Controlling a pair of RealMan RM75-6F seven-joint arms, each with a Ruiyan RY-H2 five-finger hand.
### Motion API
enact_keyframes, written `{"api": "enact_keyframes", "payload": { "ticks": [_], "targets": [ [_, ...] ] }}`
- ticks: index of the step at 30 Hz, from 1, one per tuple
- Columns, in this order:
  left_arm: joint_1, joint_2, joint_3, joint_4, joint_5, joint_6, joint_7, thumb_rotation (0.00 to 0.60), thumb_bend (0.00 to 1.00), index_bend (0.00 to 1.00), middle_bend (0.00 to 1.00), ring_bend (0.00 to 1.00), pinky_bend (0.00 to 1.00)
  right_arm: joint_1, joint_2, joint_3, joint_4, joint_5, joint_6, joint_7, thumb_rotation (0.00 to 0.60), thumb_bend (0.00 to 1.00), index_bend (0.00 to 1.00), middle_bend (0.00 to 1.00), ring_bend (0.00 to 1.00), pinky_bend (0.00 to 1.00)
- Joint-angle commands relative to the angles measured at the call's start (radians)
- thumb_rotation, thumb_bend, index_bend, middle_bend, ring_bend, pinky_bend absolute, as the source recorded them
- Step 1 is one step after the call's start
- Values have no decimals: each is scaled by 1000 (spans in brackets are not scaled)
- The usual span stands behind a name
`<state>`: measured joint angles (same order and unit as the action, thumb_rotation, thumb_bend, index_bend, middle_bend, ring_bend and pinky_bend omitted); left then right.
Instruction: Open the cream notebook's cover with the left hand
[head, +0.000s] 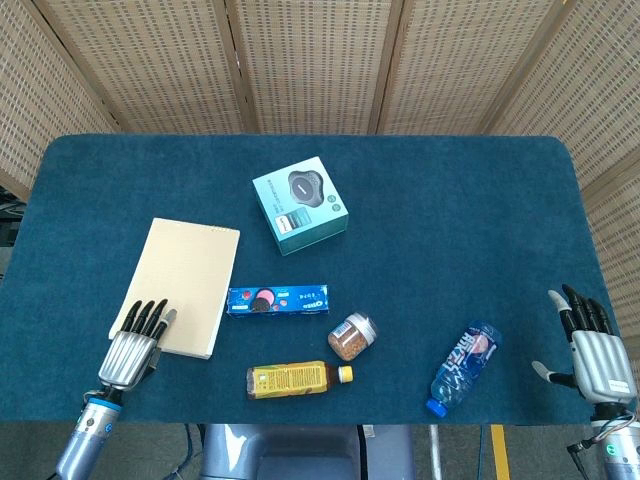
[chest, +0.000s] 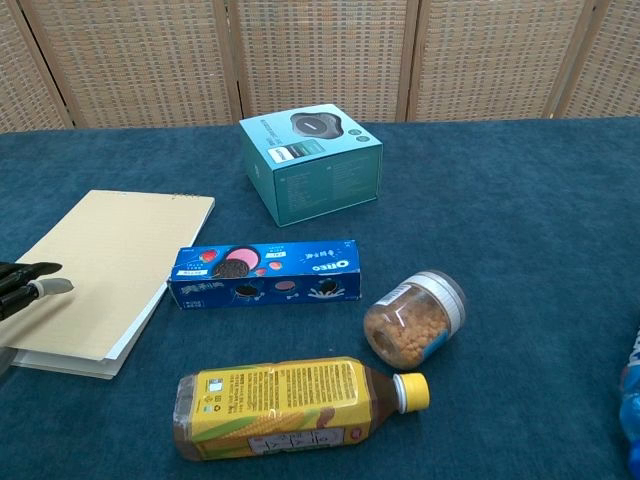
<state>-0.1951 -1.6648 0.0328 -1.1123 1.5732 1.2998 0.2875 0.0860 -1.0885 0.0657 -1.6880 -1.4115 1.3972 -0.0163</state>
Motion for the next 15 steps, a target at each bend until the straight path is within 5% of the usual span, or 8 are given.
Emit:
{"api": "enact_keyframes", "payload": {
  "ticks": [1,15],
  "targets": [
    [-8,3,-9,-15,-11,-8,14,600,648,5,0,0,0,0,0,0,0,0,0,1,600,53,32,0,0,0],
    [-48,7,-66,-34,-48,-6,34,600,664,5,0,0,0,-1,1,1,0,1,-1,7,600,53,32,0,0,0]
  ]
}}
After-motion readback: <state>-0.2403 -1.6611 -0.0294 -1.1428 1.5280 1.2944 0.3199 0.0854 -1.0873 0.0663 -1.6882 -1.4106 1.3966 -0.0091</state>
